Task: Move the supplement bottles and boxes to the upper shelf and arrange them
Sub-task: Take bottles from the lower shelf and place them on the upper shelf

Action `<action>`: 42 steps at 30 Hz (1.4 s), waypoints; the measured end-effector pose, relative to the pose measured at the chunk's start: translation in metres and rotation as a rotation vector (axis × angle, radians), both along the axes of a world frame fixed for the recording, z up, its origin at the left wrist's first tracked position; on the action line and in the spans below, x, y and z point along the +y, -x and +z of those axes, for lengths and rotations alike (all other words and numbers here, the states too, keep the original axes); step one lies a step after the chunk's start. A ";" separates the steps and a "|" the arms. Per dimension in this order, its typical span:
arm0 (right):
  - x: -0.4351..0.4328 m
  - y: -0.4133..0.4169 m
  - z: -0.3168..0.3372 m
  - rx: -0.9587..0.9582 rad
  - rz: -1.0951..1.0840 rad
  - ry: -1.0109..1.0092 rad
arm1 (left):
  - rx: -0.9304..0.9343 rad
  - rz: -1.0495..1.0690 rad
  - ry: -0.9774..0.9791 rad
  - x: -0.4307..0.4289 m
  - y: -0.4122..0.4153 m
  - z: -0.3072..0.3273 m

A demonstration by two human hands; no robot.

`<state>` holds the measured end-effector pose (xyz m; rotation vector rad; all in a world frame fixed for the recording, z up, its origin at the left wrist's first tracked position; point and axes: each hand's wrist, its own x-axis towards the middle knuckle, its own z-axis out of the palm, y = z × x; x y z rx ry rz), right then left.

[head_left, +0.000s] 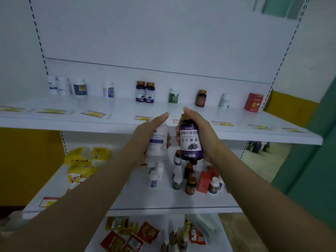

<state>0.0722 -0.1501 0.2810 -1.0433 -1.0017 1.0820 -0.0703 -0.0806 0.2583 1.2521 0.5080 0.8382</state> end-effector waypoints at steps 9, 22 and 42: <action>0.002 0.002 0.037 -0.038 -0.033 -0.087 | -0.045 -0.003 -0.092 0.004 0.006 0.044; 0.069 0.034 0.056 -0.222 0.017 -0.116 | -0.047 0.058 -0.114 0.067 0.056 0.054; 0.339 -0.012 0.045 -0.530 -0.168 0.073 | 0.047 0.124 -0.209 0.305 0.057 0.069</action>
